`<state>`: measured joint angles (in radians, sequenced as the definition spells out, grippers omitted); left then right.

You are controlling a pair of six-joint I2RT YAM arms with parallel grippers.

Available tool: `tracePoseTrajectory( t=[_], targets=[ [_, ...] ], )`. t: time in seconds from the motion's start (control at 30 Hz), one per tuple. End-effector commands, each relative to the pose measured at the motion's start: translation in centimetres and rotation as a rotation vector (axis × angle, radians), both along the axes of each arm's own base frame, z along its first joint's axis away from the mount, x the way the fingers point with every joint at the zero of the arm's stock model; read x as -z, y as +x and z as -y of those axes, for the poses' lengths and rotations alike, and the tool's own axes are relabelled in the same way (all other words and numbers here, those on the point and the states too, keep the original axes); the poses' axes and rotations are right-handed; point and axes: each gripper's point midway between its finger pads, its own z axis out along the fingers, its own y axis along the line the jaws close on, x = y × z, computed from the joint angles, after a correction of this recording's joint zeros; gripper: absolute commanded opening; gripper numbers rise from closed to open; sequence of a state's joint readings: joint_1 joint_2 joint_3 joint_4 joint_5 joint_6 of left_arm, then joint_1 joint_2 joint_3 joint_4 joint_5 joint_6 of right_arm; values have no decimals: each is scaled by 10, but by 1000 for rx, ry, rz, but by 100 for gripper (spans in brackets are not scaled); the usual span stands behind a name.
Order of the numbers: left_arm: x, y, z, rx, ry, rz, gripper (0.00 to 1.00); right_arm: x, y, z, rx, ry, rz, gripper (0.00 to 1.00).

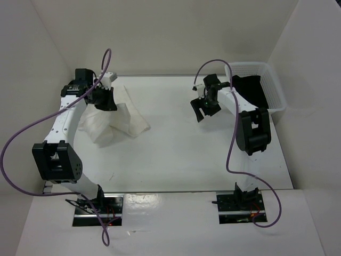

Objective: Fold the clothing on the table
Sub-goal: Flatten the skirt out

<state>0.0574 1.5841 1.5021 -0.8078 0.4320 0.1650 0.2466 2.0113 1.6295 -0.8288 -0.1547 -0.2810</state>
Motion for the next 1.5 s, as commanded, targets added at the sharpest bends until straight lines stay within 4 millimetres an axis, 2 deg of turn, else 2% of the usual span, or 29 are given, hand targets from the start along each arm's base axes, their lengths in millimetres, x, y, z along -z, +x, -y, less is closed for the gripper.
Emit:
tracePoseTrajectory(
  t=[0.0, 0.03, 0.07, 0.1, 0.13, 0.17, 0.27, 0.33, 0.37, 0.4, 0.43, 0.53, 0.6, 0.67, 0.7, 0.77, 0.8, 0.87, 0.9, 0.97, 1.03, 1.07, 1.1, 1.13, 1.23, 1.3, 1.37, 1.4, 1.47],
  targets=[
    [-47, 9, 42, 96, -69, 140, 0, -4, 0, -7, -8, 13, -7, 83],
    [-47, 8, 52, 122, -71, 133, 0, -3, 0, -7, -8, 13, -7, 83],
    [-60, 6, 70, 173, -62, 163, 0, -1, 0, -7, -8, 13, -7, 83],
    [-56, 4, 80, 205, -58, 142, 0, -1, -3, -6, -8, 12, -10, 83],
    [-62, 1, 91, 238, -73, 141, 0, -1, 0, -5, -4, 4, 1, 83],
    [-82, 0, 111, 300, -81, 187, 0, 2, -3, -4, -4, 2, -9, 83],
    [-96, -21, 149, 439, -115, 160, 0, 2, -5, -2, -1, -7, -8, 83],
    [-125, -27, 167, 525, -191, 198, 0, 0, -5, 0, 2, -13, 3, 83],
    [-125, -35, 175, 567, -214, 165, 0, 3, -7, 2, 5, -24, -4, 83],
    [-134, -40, 182, 612, -231, 181, 0, 0, -7, 2, 5, -21, 5, 83],
    [-157, -47, 188, 666, -276, 227, 0, 0, -7, 2, 5, -21, 5, 83],
    [-179, -68, 192, 756, -322, 253, 0, 2, -9, 5, 10, -35, -1, 83],
    [-191, -76, 185, 777, -317, 286, 0, 3, -8, 6, 13, -45, 1, 83],
    [-198, -77, 171, 766, -357, 294, 0, 3, -10, 7, 13, -47, -7, 83],
    [-184, -65, 149, 713, -351, 276, 0, 3, -10, 7, 13, -47, -7, 83],
    [-163, -58, 132, 671, -382, 225, 0, 5, -11, 7, 13, -50, -18, 83],
    [-126, -51, 115, 612, -395, 134, 0, 9, -11, 7, 13, -52, -27, 83],
    [-96, -51, 102, 580, -413, 67, 0, 13, -11, 8, 4, -58, -35, 83],
    [-80, -46, 88, 569, -401, 66, 0, 11, -11, 6, 1, -49, -37, 83],
    [-43, -55, 75, 533, -429, -43, 0, 11, -13, 2, -8, -49, -37, 83],
    [-23, -56, 62, 492, -430, -74, 0, 14, -14, 1, -12, -42, -48, 83],
    [-12, -53, 48, 450, -422, -82, 0, 14, -14, -1, -15, -34, -51, 83],
    [8, -54, 39, 421, -399, -107, 0, 11, -12, -4, -20, -17, -46, 83],
    [17, -54, 30, 384, -395, -123, 0, 9, -14, -8, -39, 4, -52, 83],
    [44, -59, 20, 338, -398, -184, 0, -1, -9, -22, -74, 49, -39, 83],
    [57, -61, 15, 318, -398, -215, 0, -15, -8, -47, -127, 86, -14, 83],
    [74, -61, 7, 292, -371, -237, 0, -17, -5, -64, -161, 106, -8, 83],
    [81, -61, 2, 269, -373, -256, 0, -25, -1, -77, -186, 145, 9, 82],
    [87, -58, -3, 253, -367, -263, 0, -22, 0, -93, -210, 187, -7, 80]
  ],
)
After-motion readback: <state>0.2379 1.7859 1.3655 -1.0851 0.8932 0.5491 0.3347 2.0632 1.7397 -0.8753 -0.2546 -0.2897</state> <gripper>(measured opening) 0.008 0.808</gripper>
